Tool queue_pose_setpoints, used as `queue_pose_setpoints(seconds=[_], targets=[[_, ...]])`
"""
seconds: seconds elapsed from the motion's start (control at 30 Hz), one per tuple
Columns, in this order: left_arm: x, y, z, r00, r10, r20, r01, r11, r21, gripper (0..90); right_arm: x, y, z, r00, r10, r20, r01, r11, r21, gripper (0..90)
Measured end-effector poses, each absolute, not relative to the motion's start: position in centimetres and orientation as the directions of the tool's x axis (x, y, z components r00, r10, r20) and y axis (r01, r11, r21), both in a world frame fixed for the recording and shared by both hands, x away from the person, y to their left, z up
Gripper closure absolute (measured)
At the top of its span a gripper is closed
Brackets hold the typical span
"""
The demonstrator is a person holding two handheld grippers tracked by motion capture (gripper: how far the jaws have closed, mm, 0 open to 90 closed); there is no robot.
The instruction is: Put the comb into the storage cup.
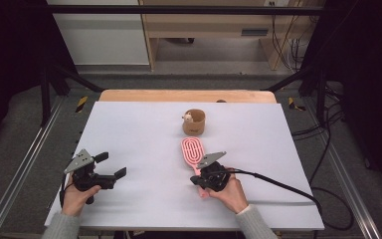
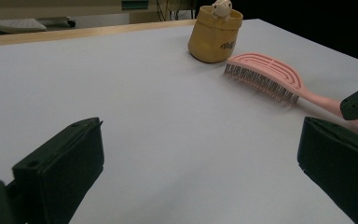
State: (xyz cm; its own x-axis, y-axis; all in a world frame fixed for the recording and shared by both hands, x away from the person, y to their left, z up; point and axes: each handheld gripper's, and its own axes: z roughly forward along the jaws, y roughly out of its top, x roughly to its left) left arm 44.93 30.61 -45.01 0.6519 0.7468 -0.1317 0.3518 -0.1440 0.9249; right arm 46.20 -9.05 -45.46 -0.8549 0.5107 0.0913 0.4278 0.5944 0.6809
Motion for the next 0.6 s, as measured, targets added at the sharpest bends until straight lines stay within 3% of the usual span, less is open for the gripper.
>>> queue_pose_setpoints(seconds=[0.6], targets=[[44.9,30.6,-45.0,0.652,0.747,-0.133,0.353,-0.143,0.925,0.4,46.3,-10.7,-45.4,-0.833,0.543,0.106,0.465,0.582,0.667,90.0]])
